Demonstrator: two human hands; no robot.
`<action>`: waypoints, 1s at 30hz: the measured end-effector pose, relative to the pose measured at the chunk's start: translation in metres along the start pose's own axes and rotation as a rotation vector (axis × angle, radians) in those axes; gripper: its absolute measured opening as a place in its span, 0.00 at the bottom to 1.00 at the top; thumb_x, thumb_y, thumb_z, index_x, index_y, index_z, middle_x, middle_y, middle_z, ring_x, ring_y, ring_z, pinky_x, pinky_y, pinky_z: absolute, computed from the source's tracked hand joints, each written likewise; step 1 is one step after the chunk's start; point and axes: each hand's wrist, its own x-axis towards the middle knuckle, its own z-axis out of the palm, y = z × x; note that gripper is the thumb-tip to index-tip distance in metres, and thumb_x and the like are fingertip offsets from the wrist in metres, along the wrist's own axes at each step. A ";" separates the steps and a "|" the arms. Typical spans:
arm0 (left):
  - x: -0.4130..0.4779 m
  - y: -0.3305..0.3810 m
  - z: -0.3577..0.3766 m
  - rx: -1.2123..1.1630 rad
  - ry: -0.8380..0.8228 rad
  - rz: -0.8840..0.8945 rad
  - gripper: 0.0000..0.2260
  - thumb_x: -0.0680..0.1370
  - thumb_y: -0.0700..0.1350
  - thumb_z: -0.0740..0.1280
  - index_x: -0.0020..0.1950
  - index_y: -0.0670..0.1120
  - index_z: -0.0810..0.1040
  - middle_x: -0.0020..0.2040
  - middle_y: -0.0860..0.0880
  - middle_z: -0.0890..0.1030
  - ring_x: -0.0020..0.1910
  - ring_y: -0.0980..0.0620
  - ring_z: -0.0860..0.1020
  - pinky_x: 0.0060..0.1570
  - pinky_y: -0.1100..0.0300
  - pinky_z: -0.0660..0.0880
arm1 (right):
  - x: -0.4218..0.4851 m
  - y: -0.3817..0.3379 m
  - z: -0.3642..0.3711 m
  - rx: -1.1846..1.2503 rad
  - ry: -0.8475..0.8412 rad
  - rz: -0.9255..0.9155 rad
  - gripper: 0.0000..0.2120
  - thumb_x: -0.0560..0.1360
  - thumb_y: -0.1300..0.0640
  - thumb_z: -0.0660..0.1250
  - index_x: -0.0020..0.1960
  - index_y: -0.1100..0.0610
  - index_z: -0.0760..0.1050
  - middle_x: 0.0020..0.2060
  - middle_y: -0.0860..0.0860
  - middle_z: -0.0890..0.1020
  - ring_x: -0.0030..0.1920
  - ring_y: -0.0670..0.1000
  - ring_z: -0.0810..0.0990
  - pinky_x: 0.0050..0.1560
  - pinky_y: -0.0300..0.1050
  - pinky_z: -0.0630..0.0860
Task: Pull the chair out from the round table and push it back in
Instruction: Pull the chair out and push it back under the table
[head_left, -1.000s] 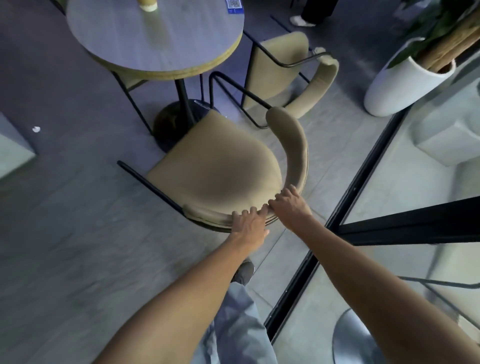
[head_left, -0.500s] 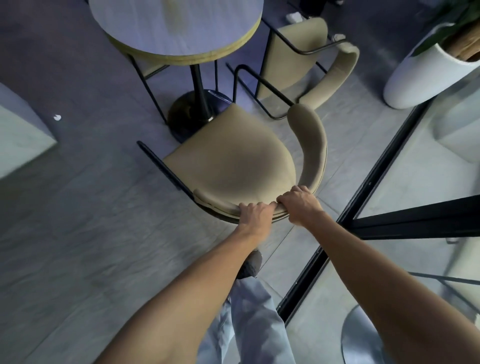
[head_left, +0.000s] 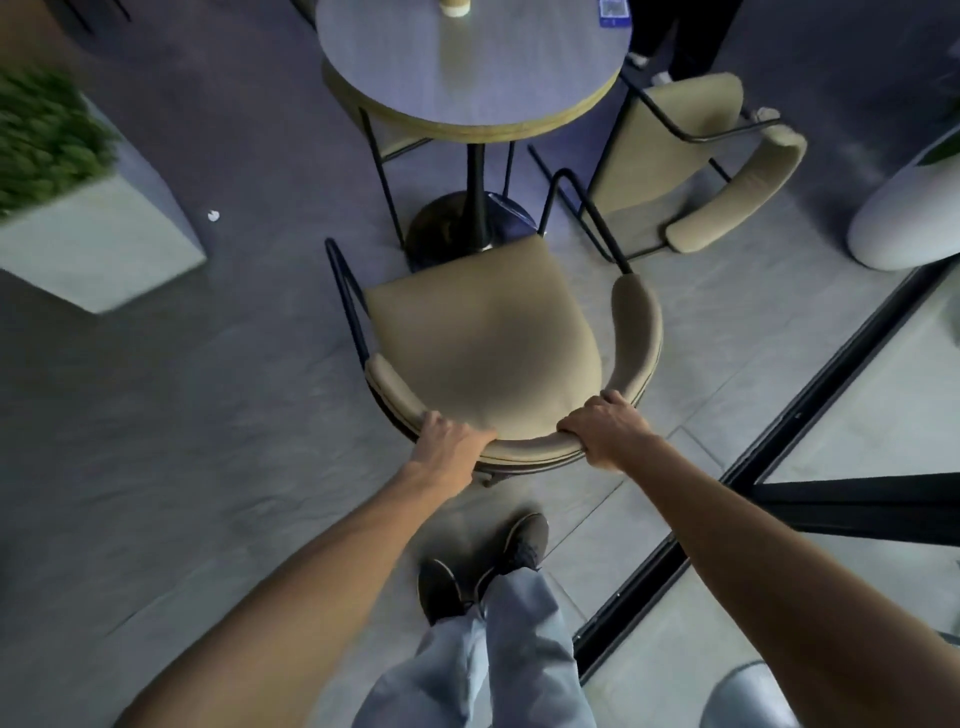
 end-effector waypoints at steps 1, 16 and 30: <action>-0.003 -0.013 0.000 0.014 0.003 -0.023 0.25 0.73 0.36 0.69 0.67 0.56 0.74 0.54 0.50 0.83 0.56 0.47 0.80 0.62 0.48 0.67 | 0.004 -0.011 -0.007 0.008 -0.001 -0.020 0.17 0.74 0.55 0.65 0.62 0.43 0.76 0.55 0.45 0.83 0.61 0.52 0.76 0.65 0.50 0.64; -0.023 -0.093 0.003 0.115 0.063 -0.347 0.14 0.80 0.46 0.65 0.65 0.53 0.77 0.64 0.46 0.78 0.70 0.39 0.66 0.73 0.41 0.54 | 0.072 -0.109 -0.055 0.191 -0.006 -0.049 0.12 0.74 0.48 0.72 0.56 0.46 0.78 0.45 0.47 0.83 0.48 0.52 0.81 0.58 0.51 0.73; -0.018 -0.155 -0.001 0.041 0.014 -0.384 0.24 0.75 0.55 0.71 0.69 0.51 0.73 0.69 0.45 0.72 0.75 0.40 0.60 0.76 0.43 0.50 | 0.138 -0.179 -0.125 0.354 0.007 -0.156 0.14 0.77 0.57 0.64 0.61 0.50 0.76 0.53 0.52 0.82 0.54 0.56 0.81 0.56 0.54 0.77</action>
